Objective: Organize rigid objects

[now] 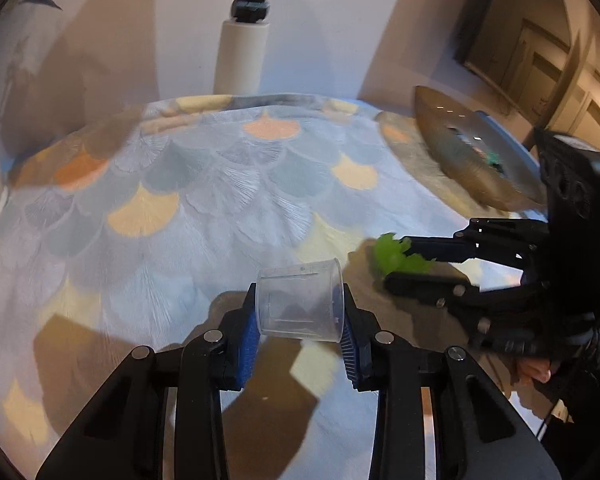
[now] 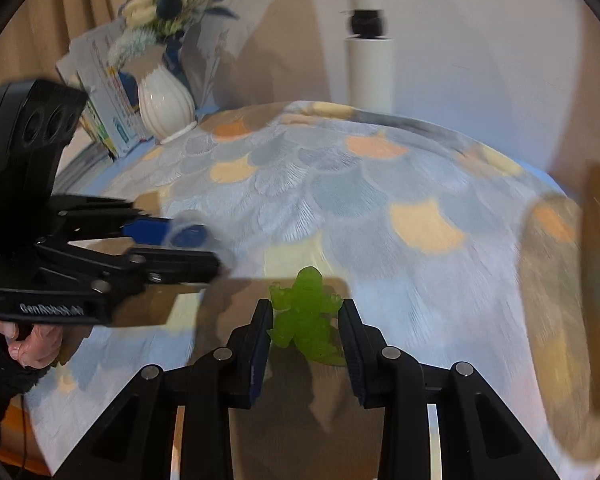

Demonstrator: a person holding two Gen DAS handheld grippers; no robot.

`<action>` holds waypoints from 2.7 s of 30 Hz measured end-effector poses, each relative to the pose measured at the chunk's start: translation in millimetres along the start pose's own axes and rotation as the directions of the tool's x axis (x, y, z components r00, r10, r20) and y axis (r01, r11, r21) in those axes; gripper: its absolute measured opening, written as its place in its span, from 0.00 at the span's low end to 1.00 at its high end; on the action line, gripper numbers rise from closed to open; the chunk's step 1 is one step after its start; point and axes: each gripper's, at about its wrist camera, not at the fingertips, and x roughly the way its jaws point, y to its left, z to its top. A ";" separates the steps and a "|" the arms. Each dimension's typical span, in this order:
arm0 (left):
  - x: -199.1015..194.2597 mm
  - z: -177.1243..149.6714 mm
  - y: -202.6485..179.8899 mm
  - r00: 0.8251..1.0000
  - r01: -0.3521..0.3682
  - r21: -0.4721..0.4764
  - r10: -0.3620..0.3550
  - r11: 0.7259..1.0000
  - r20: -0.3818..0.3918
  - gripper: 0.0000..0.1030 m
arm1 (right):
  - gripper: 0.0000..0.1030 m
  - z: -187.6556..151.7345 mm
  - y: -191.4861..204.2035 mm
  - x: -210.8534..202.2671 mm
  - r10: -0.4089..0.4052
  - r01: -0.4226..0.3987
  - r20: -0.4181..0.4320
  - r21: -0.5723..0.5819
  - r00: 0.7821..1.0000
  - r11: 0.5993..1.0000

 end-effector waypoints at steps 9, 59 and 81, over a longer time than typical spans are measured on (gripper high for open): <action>-16.8 -49.1 -53.9 0.998 -0.055 0.055 0.054 0.997 0.015 0.31 | 0.32 -74.4 -6.3 -76.6 -0.067 0.057 0.056 0.168 0.996 0.984; -10.1 116.5 -187.3 0.965 0.119 0.182 -0.157 0.976 0.210 0.31 | 0.32 -48.5 -116.7 -235.1 -0.387 0.281 0.152 0.462 0.909 0.841; -5.9 130.3 -174.8 0.977 0.072 0.139 -0.098 0.988 0.187 0.75 | 0.58 -32.5 -167.3 -228.9 -0.498 0.432 -0.020 0.530 0.867 0.730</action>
